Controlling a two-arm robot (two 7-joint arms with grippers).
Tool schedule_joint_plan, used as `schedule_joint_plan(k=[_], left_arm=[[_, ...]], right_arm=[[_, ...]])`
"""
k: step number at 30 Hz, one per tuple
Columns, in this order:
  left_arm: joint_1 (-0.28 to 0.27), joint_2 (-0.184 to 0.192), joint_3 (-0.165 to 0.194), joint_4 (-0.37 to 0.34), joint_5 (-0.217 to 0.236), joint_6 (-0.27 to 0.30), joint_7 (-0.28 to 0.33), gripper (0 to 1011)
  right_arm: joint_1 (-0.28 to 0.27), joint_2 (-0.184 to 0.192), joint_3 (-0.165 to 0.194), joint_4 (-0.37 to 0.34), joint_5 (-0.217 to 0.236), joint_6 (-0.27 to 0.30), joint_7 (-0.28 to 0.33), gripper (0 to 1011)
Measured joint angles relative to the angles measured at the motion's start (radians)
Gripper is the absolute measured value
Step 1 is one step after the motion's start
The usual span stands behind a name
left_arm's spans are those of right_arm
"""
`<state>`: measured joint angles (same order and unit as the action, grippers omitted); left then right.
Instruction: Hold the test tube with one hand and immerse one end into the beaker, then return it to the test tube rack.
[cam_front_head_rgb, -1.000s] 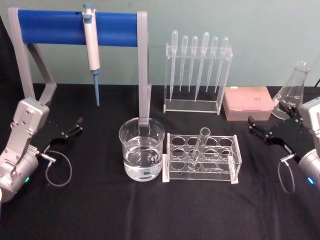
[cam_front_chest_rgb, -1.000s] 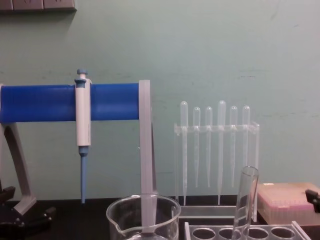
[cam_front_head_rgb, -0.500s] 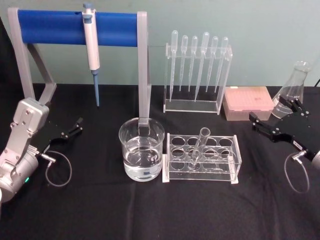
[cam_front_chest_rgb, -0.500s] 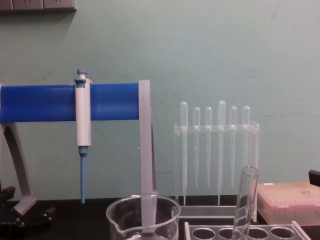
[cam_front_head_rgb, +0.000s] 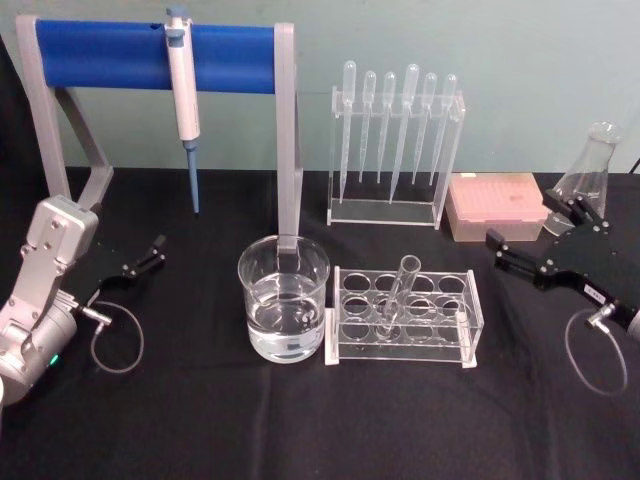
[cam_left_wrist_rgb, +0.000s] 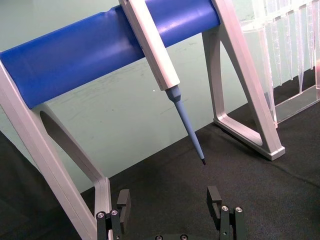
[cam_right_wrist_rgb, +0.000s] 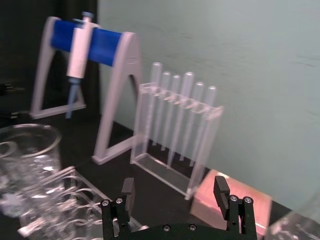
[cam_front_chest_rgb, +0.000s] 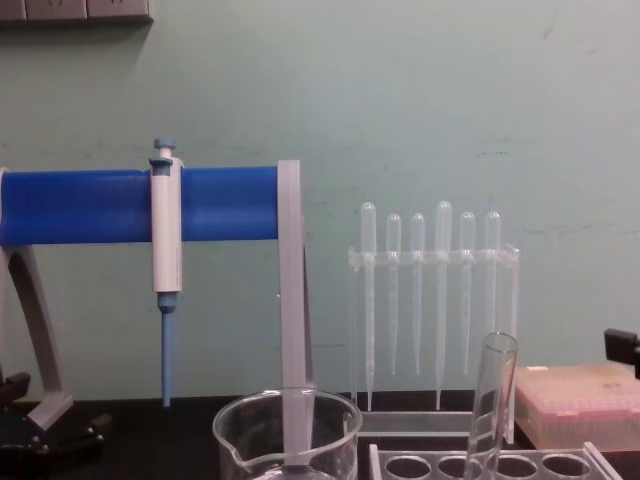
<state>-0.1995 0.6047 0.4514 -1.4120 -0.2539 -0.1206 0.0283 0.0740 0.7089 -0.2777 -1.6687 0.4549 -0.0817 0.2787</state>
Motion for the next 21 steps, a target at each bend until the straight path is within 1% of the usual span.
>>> schedule_joint_plan(k=[2, 4, 5, 6, 9, 10, 11, 12, 16, 17, 21], left_arm=[[0.0, 0.0, 0.0, 0.0, 0.0, 0.0, 0.0, 1000], [0.0, 0.0, 0.0, 0.0, 0.0, 0.0, 0.0, 1000], [0.0, 0.0, 0.0, 0.0, 0.0, 0.0, 0.0, 1000], [0.0, 0.0, 0.0, 0.0, 0.0, 0.0, 0.0, 1000], [0.0, 0.0, 0.0, 0.0, 0.0, 0.0, 0.0, 1000], [0.0, 0.0, 0.0, 0.0, 0.0, 0.0, 0.0, 1000], [0.0, 0.0, 0.0, 0.0, 0.0, 0.0, 0.0, 1000], [0.0, 0.0, 0.0, 0.0, 0.0, 0.0, 0.0, 1000], [0.0, 0.0, 0.0, 0.0, 0.0, 0.0, 0.0, 1000], [0.0, 0.0, 0.0, 0.0, 0.0, 0.0, 0.0, 1000], [0.0, 0.0, 0.0, 0.0, 0.0, 0.0, 0.0, 1000]], right_arm=[[-0.007, 0.011, 0.003, -0.008, 0.01, -0.002, 0.038, 1002], [-0.012, 0.025, 0.001, -0.012, 0.021, -0.011, 0.089, 1002], [-0.012, 0.031, -0.001, -0.012, 0.025, -0.016, 0.115, 1002], [-0.011, 0.042, -0.009, -0.008, 0.03, -0.028, 0.162, 1003], [-0.008, 0.054, -0.021, 0.001, 0.035, -0.042, 0.222, 1002], [-0.006, 0.058, -0.027, 0.007, 0.041, -0.051, 0.26, 1003], [-0.005, 0.059, -0.03, 0.01, 0.044, -0.055, 0.275, 1002], [-0.004, 0.061, -0.033, 0.015, 0.051, -0.063, 0.307, 1003], [0.004, 0.06, -0.041, 0.023, 0.055, -0.076, 0.353, 1002], [0.012, 0.058, -0.047, 0.028, 0.053, -0.08, 0.376, 1003], [0.039, 0.048, -0.068, 0.038, 0.036, -0.081, 0.414, 1002]])
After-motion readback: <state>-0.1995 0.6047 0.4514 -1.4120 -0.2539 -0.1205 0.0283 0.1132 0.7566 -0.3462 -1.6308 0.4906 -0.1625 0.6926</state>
